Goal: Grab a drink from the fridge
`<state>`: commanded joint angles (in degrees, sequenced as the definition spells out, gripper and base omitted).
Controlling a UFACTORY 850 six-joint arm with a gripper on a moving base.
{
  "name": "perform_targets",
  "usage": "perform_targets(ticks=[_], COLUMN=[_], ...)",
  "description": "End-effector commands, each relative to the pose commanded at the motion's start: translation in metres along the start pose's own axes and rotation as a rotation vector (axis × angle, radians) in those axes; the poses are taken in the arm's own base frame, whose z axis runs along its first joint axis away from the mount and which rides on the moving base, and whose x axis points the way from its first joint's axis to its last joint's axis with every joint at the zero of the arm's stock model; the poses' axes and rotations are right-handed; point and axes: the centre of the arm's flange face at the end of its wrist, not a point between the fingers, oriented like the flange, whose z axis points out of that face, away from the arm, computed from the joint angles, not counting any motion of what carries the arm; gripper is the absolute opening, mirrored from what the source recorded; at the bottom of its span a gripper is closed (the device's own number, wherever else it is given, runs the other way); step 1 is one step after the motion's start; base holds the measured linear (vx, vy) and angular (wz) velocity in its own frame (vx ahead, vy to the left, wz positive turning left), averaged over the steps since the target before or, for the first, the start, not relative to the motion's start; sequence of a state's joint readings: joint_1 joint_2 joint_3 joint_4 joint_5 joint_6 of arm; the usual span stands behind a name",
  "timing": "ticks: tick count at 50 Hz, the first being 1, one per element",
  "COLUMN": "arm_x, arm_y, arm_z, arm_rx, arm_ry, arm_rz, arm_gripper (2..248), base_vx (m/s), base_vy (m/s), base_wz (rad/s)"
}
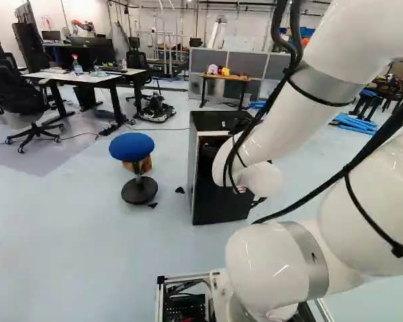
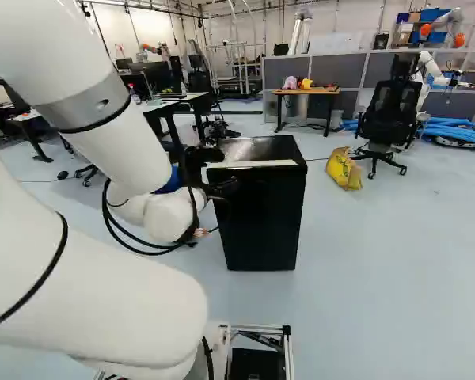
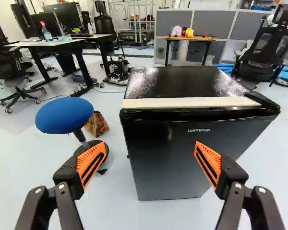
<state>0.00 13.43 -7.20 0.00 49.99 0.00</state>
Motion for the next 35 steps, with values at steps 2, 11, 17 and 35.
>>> perform_targets(ticks=[2, 11, 17, 35], arm_x=[0.001, 0.003, 0.005, 0.010], arm_y=[0.000, 0.001, 0.001, 0.001], arm_z=[0.002, 0.010, 0.015, 0.032], arm_rx=[0.000, -0.007, -0.014, -0.029], arm_ry=[-0.002, -0.021, -0.036, -0.070], arm_rz=[0.000, 0.006, 0.012, 0.029], arm_gripper=[247, 247, 247, 247], base_vx=[0.000, 0.000, 0.000, 0.000], base_vy=[0.000, 0.000, 0.000, 0.000], base_wz=[0.000, 0.000, 0.000, 0.000])
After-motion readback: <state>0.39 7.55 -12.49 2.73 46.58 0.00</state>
